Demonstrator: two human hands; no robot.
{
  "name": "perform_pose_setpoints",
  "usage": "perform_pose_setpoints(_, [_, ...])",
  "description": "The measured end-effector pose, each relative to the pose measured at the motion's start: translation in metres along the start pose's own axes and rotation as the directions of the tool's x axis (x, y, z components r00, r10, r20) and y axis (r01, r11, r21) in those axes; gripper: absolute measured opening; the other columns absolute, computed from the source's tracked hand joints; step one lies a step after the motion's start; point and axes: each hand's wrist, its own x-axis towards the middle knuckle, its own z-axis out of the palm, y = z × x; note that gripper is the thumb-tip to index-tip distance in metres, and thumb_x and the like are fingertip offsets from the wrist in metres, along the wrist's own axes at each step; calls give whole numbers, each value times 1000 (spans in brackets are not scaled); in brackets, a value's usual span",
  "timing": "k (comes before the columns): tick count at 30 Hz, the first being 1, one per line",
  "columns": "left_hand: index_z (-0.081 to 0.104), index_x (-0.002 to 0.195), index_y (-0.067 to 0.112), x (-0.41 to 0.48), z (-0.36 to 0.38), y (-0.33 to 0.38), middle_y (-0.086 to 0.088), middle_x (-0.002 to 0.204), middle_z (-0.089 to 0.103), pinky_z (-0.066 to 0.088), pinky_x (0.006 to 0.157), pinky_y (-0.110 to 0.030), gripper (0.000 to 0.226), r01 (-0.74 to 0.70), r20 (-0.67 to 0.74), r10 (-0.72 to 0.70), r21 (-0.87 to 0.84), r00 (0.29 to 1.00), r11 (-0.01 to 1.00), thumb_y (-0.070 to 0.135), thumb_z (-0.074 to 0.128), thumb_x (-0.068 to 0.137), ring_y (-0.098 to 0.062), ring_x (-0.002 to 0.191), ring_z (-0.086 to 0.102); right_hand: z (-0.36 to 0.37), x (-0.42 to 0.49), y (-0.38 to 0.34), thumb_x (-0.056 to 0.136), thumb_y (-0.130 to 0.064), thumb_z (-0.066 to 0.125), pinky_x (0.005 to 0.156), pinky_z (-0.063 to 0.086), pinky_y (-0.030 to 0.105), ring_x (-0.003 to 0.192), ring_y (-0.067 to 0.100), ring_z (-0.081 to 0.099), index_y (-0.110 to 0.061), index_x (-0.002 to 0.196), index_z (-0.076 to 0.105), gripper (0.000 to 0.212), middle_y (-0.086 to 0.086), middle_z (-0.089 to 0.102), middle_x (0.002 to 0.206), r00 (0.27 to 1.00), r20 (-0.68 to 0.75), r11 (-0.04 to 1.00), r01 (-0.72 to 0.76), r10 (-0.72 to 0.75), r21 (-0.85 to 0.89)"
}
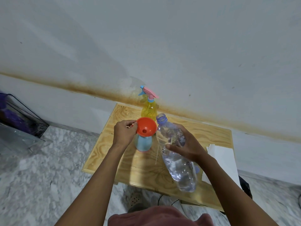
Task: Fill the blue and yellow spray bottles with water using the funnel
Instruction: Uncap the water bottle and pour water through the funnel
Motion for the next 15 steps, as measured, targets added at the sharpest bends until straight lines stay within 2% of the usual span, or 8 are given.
perform_pose_setpoints(5, [78,102,10,-1,1,1,6,82,71,60,83,-46,18,-8,-4,8,5,1000,1000,16,69,88,-23,83,72,-4,-1,3,72,-46,80,94,55,31,114,7,65,-33,138,45,76,-16,64,125,979,-193,993,81,-64,83])
perform_pose_setpoints(7, [78,102,10,-2,1,2,8,81,70,60,83,-46,18,-21,-7,21,20,1000,1000,16,69,88,-22,84,72,-5,0,4,72,-47,79,94,55,36,115,9,64,-27,137,45,77,-9,63,127,955,-287,989,105,-71,102])
perform_pose_setpoints(10, [78,102,10,-3,0,3,6,81,71,60,83,-46,18,-17,-11,18,28,1000,999,17,69,88,-22,84,72,-9,3,9,73,-49,78,99,53,40,120,10,60,-30,138,43,77,-5,58,132,905,-417,988,125,-77,89])
perform_pose_setpoints(15, [78,102,10,-4,0,6,6,81,71,60,84,-46,18,-25,-17,26,45,1000,999,17,69,88,-21,85,71,-17,17,18,77,-31,81,99,53,48,120,15,61,-29,139,43,73,-2,59,131,832,-555,979,124,-12,164])
